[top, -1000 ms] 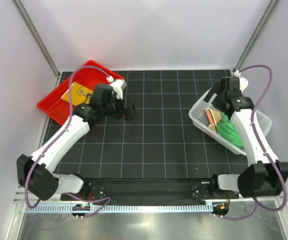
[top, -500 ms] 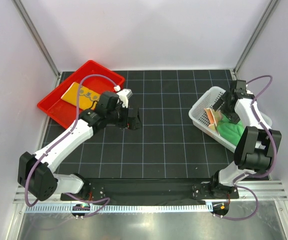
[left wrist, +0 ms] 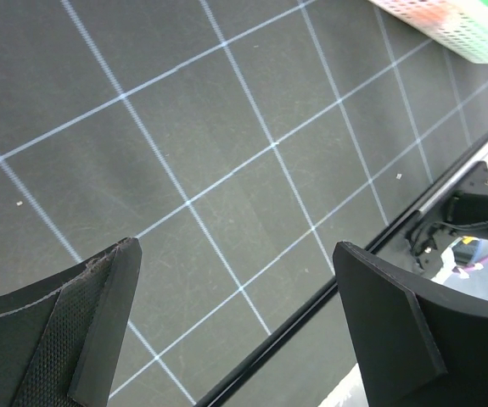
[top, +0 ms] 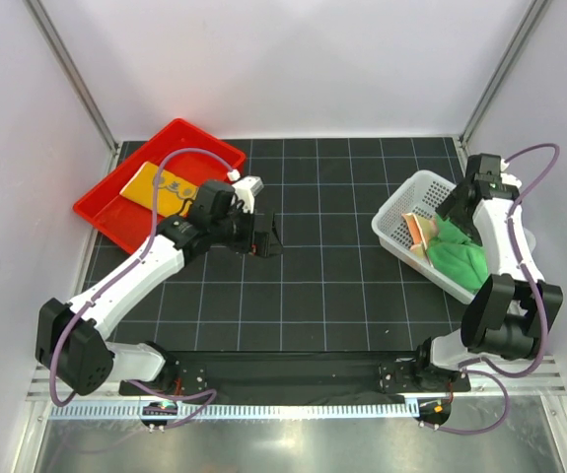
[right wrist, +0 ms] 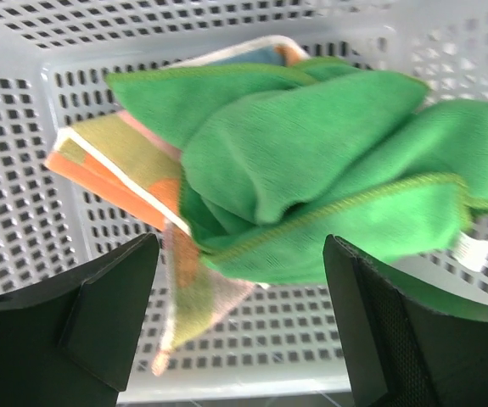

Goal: Fold and stack the towels
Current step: Grab crumpled towel

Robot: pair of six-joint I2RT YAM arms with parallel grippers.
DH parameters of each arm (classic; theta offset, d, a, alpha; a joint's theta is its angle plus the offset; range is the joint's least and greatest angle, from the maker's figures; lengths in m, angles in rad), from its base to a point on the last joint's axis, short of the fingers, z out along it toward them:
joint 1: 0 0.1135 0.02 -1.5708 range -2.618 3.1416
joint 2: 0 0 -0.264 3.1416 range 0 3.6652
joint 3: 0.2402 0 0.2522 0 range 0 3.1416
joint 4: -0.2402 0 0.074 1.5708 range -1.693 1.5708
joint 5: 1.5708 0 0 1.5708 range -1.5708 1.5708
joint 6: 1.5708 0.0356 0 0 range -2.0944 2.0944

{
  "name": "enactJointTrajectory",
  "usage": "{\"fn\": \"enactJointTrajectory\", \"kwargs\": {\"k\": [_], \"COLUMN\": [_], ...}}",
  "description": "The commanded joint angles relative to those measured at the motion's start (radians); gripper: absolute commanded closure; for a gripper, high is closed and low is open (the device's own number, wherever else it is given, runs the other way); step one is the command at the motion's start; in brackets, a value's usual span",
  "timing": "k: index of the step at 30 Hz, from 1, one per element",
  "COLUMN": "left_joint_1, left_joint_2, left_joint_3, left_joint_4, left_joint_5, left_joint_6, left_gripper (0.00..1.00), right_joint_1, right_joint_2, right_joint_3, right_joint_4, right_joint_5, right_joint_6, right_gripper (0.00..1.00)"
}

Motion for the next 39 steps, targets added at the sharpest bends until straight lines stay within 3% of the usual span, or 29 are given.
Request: {"fn": "enactJointTrajectory", "kwargs": {"k": [1, 8, 11, 15, 18, 20, 23, 25, 28, 39], "left_joint_1": [-0.006, -0.006, -0.006, -0.006, -0.006, -0.006, -0.006, -0.006, -0.006, -0.006], "left_joint_2": [-0.009, -0.044, -0.049, -0.056, -0.063, -0.07, -0.076, -0.078, -0.083, -0.061], "left_joint_3": [0.003, -0.023, -0.023, -0.026, -0.028, -0.029, -0.029, -0.028, -0.031, -0.032], "left_joint_4": [0.063, 0.074, 0.075, 0.074, 0.074, 0.074, 0.078, 0.082, 0.082, 0.082], "left_joint_5": [0.072, 0.075, 0.069, 0.051, 0.037, 0.023, 0.013, 0.014, 0.019, 0.051], "left_joint_6": [-0.024, -0.031, -0.031, -0.03, -0.03, -0.028, -0.031, -0.034, -0.033, -0.025], "left_gripper": [0.0, 0.0, 0.0, 0.01, 0.0, 0.0, 0.0, 0.0, 0.0, 0.01], "right_joint_1": [0.0, 0.0, 0.0, 0.0, 0.0, 0.012, 0.03, 0.026, 0.003, -0.042], "right_joint_2": [-0.08, -0.095, -0.08, -0.088, -0.109, -0.139, -0.147, -0.144, -0.135, -0.089], "right_joint_3": [-0.012, -0.14, -0.15, -0.1, -0.03, 0.009, 0.089, 0.077, 0.02, -0.117], "right_joint_4": [-0.09, -0.029, -0.003, 0.03, 0.045, 0.043, -0.038, -0.061, -0.059, 0.019], "right_joint_5": [0.106, 0.051, 0.052, 0.046, -0.022, -0.041, 0.075, 0.137, 0.103, 0.129], "right_joint_6": [-0.047, -0.023, -0.023, -0.047, -0.096, -0.124, -0.109, -0.087, -0.083, -0.012], "right_gripper": [0.14, 0.16, 0.25, 0.77, 0.99, 0.99, 0.98, 0.91, 0.55, 0.28]}}
